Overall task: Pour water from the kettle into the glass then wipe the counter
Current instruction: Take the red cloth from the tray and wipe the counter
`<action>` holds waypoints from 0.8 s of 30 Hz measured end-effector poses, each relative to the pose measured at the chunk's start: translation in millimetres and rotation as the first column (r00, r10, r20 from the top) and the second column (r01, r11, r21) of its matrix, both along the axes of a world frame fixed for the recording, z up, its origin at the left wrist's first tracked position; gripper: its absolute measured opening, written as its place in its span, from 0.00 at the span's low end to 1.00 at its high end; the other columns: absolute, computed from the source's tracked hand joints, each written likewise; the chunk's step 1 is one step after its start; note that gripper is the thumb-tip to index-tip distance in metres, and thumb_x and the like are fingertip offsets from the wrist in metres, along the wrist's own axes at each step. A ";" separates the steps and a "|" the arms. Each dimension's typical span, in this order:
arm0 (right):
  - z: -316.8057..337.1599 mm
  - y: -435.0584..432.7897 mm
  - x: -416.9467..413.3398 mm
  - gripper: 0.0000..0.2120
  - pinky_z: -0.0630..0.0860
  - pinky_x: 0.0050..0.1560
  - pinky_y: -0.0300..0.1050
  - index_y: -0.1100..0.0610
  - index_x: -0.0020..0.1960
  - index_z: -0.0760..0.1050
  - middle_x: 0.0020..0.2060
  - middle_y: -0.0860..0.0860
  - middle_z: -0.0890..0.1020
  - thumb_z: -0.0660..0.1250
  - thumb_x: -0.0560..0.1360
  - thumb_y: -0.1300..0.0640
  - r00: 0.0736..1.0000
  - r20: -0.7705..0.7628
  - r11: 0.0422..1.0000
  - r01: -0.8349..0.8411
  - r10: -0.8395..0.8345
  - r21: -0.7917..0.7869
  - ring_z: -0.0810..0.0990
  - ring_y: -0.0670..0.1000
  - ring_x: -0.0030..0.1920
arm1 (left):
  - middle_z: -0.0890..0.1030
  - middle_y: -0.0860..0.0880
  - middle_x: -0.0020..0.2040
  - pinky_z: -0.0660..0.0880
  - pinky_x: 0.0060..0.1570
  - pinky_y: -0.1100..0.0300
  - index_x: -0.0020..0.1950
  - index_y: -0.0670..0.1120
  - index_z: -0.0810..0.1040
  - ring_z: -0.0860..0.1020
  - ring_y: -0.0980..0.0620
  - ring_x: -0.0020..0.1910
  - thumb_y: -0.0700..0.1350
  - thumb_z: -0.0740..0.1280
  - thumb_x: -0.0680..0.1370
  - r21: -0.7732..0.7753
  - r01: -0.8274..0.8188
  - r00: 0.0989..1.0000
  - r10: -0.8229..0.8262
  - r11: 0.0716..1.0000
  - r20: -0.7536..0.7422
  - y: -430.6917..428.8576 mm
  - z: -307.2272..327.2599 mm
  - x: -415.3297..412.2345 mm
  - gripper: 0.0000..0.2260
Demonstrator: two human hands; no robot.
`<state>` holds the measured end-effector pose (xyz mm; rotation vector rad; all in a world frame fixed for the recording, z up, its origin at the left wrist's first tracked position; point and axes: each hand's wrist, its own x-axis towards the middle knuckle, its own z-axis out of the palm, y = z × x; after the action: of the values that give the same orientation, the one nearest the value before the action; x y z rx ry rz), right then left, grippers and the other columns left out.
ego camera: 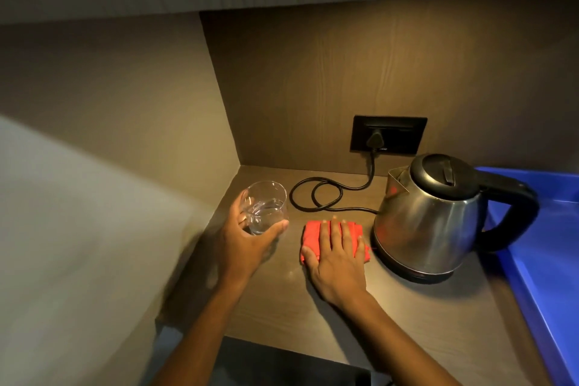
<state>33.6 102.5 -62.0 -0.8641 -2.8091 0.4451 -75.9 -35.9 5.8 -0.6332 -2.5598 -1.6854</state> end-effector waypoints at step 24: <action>-4.2 -29.4 75.8 0.28 0.29 0.73 0.57 0.36 0.75 0.35 0.77 0.42 0.38 0.35 0.78 0.31 0.931 0.056 0.933 -0.360 0.360 -0.024 0.32 0.48 0.76 | 0.75 0.46 0.68 0.73 0.41 0.76 0.74 0.52 0.64 0.75 0.56 0.58 0.52 0.82 0.61 0.021 0.094 0.995 -0.095 0.995 0.038 6.8 -7.1 12.2 0.45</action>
<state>109.4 73.1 -66.3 -0.3621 -3.0294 0.4933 -63.7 -29.2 -1.3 -0.7388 -2.5750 -1.7659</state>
